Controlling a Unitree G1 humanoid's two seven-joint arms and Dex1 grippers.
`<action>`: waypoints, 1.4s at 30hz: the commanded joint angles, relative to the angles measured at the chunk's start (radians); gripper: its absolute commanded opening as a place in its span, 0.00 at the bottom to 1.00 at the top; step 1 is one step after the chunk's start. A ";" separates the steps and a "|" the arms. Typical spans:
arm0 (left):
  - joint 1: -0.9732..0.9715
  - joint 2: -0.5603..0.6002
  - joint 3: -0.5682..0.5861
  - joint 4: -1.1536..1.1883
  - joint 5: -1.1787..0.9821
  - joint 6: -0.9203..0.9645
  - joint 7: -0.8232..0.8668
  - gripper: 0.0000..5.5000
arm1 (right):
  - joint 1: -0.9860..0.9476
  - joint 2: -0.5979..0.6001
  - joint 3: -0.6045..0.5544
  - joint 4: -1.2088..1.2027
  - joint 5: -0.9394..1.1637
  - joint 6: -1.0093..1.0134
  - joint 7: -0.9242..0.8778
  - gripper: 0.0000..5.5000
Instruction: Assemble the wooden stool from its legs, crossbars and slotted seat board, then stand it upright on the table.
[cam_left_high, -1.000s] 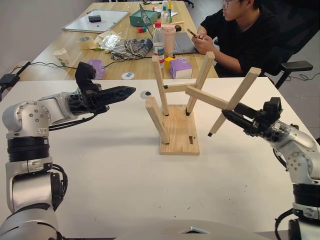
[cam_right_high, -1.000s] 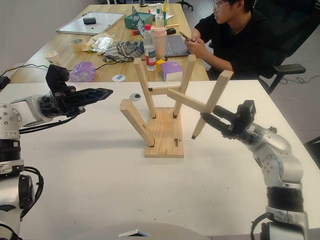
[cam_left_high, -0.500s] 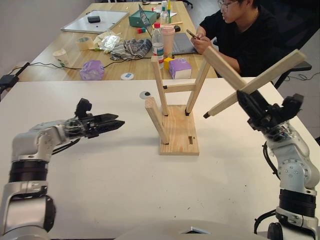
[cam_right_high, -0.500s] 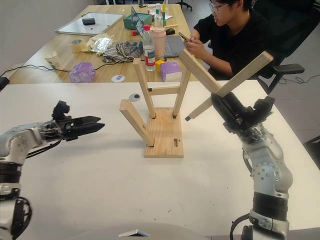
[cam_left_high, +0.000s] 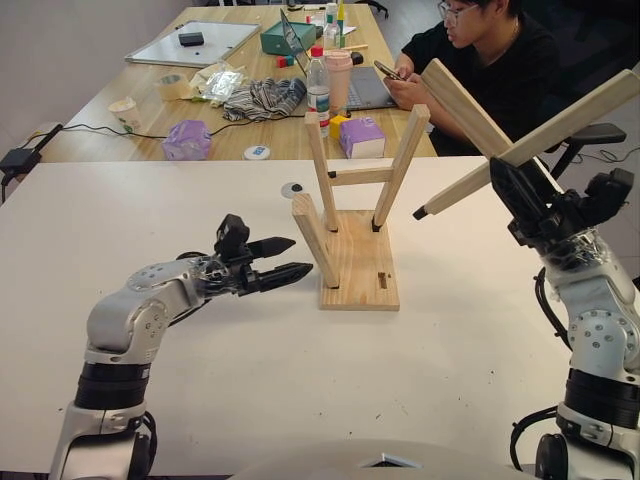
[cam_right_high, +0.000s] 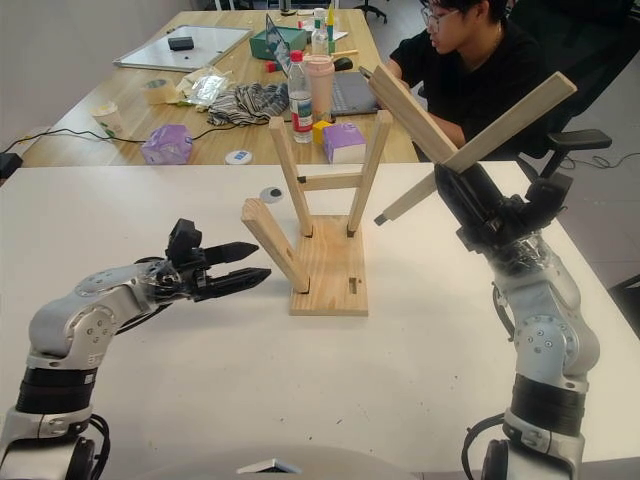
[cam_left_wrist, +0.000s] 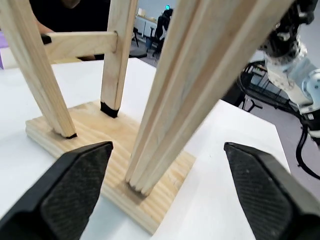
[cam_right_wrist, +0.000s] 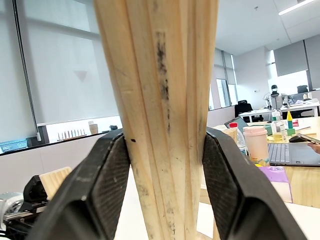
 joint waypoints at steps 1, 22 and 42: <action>-0.069 -0.055 -0.037 0.035 0.024 -0.020 0.045 0.75 | -0.035 -0.027 0.010 -0.001 0.009 0.019 0.007 0.38; -0.102 -0.056 -0.068 0.085 0.068 -0.128 -0.042 0.44 | -0.066 -0.022 0.042 0.024 -0.012 0.041 0.042 0.38; -0.274 0.116 -0.115 0.453 0.189 -0.511 -0.592 0.39 | 0.125 0.015 0.285 -0.151 -0.084 0.062 0.152 0.38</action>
